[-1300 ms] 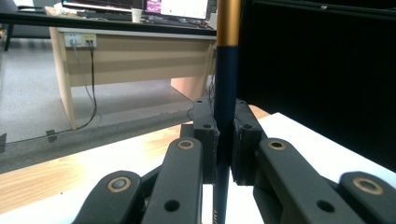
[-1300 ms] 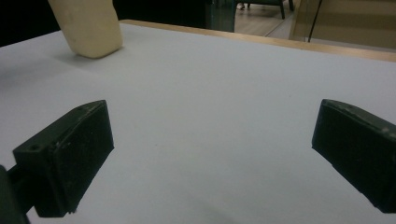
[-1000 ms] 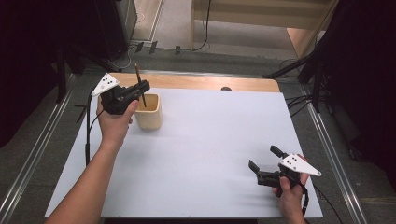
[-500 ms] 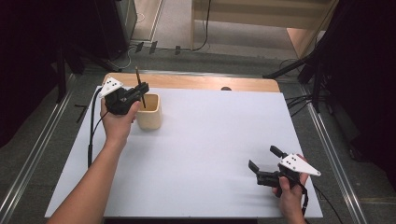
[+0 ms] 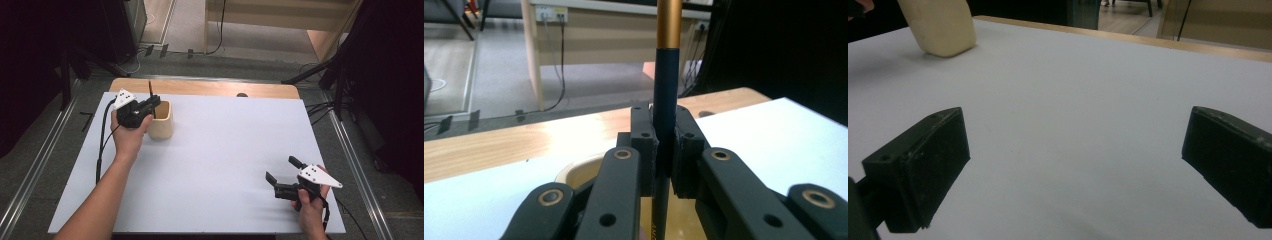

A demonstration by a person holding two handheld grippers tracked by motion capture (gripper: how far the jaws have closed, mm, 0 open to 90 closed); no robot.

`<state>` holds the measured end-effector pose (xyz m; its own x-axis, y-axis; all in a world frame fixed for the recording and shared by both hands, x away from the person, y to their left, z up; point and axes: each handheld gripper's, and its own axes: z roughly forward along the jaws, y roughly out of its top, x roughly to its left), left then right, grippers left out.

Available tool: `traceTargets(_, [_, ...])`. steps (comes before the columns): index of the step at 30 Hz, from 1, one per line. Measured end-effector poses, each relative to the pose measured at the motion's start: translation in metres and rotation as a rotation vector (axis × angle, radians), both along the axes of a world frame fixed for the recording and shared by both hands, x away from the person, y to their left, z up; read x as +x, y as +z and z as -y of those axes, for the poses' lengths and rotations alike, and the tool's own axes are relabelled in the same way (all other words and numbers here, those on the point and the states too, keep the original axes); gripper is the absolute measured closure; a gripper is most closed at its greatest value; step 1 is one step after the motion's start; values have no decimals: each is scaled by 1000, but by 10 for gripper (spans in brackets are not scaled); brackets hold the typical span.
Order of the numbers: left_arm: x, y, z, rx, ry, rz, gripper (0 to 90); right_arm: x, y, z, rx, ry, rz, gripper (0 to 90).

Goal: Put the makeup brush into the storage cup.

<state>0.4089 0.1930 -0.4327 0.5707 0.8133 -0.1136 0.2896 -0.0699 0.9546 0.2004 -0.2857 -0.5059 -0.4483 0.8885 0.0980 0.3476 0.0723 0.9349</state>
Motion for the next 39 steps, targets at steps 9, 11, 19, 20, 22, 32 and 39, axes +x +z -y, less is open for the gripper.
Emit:
traceTargets(9, [-2,-9,2,22,-7,-26,839,0,0,0,-4,0,-4,0])
traceTargets(11, [-2,-10,3,37,-8,-25,838,1,-1,0,-7,2,-3,0])
traceTargets(19, [-2,-10,4,50,-1,-26,820,1,-1,0,-9,-1,-5,0])
traceTargets(20, [-2,-10,5,54,1,-26,804,1,-1,0,-10,-1,-5,0])
traceTargets(22, [-3,-9,5,57,-3,-29,779,1,-1,0,-10,-2,-7,0])
traceTargets(32, [-9,-1,-1,26,-24,-63,367,1,-1,-1,-10,-1,-8,0])
traceTargets(39, [-22,9,-13,-1,-73,-31,0,2,-1,-3,-14,2,-9,0])
